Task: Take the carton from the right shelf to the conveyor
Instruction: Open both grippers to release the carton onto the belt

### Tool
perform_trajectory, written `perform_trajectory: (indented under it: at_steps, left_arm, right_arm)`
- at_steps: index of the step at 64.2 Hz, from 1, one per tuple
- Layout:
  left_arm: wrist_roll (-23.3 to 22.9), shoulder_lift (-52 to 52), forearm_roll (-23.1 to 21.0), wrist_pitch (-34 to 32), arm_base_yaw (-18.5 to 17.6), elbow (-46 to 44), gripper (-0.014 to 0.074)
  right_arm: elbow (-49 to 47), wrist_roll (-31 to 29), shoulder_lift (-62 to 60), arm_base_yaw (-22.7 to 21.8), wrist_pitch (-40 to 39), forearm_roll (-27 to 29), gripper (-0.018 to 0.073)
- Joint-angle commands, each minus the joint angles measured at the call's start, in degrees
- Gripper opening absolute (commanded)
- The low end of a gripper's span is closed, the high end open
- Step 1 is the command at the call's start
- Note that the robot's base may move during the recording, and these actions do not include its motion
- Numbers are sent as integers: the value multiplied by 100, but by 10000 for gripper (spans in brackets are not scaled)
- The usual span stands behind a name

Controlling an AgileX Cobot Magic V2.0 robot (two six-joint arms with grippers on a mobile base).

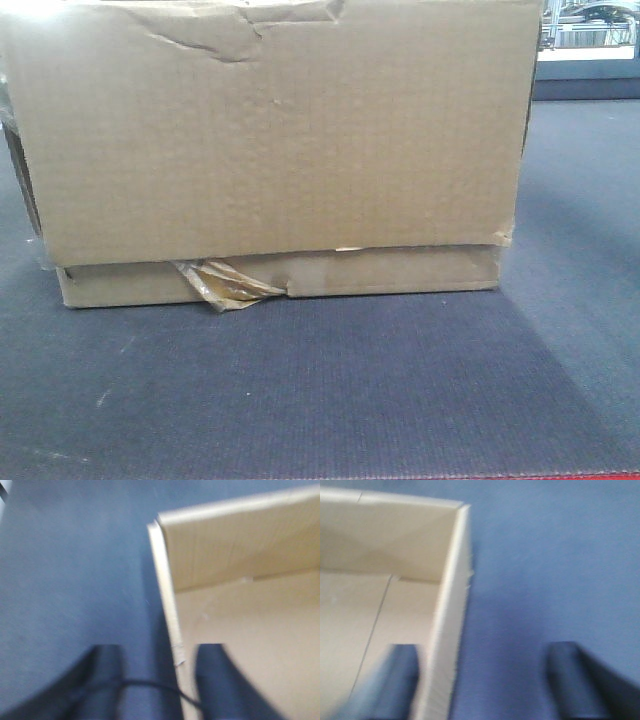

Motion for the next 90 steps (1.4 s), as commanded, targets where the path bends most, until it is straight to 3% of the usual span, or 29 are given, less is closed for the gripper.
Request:
perform_trajectory:
  at_steps: [1,5,8,30,45,62,90]
  left_arm:
    - [9,-504,103,-371,2,483,41]
    - [9,-842,93,-657,48,940,-34]
    - [-3,-1134,80,-958,119,1322,-24]
    - [-82,-2829,-742,-3084,1413,4827,-17]
    - [-82,-3956,-742,-3832,1587,6590,-17]
    - [-7,-5518,-719,-4012,1587,7477,-17]
    - [-7,-7103,-563,-4228,1587,7507,-17]
  right_arm:
    - [282,-41,-465,-313,-90,-112,113]
    - [617,-41,-737,-502,-247,-112,-8]
    - [972,-41,-975,-616,-395,-112,-89]
    - [4129,-41,-2509,-829,-2018,-148,-75]
    - [5962,-41,-3786,-829,-3085,-148,-75]
    - [7031,-65,-5472,-829,-3555,-162,-75]
    - [7079,-262,-7335,-829,-3977,-162,-75]
